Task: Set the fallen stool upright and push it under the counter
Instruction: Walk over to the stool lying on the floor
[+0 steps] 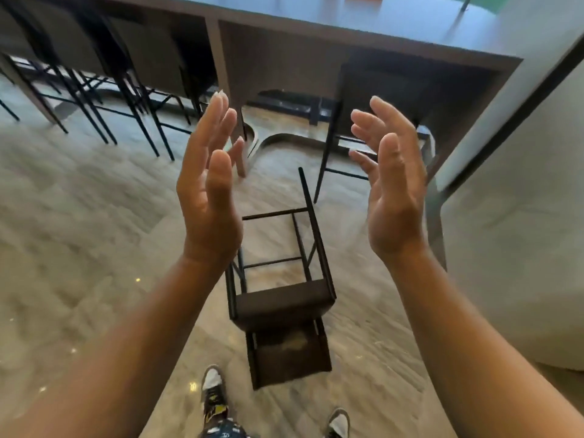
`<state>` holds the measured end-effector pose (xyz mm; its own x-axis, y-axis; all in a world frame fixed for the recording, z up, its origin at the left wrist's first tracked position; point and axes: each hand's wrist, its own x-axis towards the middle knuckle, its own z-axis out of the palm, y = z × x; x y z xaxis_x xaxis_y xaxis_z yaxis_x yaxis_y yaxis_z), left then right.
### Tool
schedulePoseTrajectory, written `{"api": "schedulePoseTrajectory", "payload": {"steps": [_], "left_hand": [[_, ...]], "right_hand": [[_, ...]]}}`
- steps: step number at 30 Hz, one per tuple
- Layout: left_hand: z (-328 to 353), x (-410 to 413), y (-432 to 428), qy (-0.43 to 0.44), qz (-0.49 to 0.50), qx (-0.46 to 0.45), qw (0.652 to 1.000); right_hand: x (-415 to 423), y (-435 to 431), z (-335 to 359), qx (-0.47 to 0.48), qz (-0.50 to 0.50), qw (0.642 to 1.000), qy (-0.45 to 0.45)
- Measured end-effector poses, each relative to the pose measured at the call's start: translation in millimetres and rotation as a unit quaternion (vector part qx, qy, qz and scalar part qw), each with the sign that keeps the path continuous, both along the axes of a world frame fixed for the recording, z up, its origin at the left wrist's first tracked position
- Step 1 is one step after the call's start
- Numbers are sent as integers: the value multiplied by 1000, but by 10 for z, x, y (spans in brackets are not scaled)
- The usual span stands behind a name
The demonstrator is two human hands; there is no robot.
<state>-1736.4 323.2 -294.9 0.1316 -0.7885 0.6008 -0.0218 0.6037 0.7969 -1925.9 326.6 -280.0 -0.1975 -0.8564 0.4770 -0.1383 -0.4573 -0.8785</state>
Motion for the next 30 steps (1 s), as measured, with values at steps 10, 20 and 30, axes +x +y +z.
{"api": "schedulePoseTrajectory", "payload": {"steps": [10,20,30], "left_hand": [[-227,-379,507,-4,75,47,996],[-1221,-293,657,13,81,157,984],[-2970,-228,777,13,125,330,936]], "right_hand": [[-277,168,-229,30,87,996,-19],[-224,241,-1203,116,98,988,-9],[-169,312,-3022,315,91,943,-61]]}}
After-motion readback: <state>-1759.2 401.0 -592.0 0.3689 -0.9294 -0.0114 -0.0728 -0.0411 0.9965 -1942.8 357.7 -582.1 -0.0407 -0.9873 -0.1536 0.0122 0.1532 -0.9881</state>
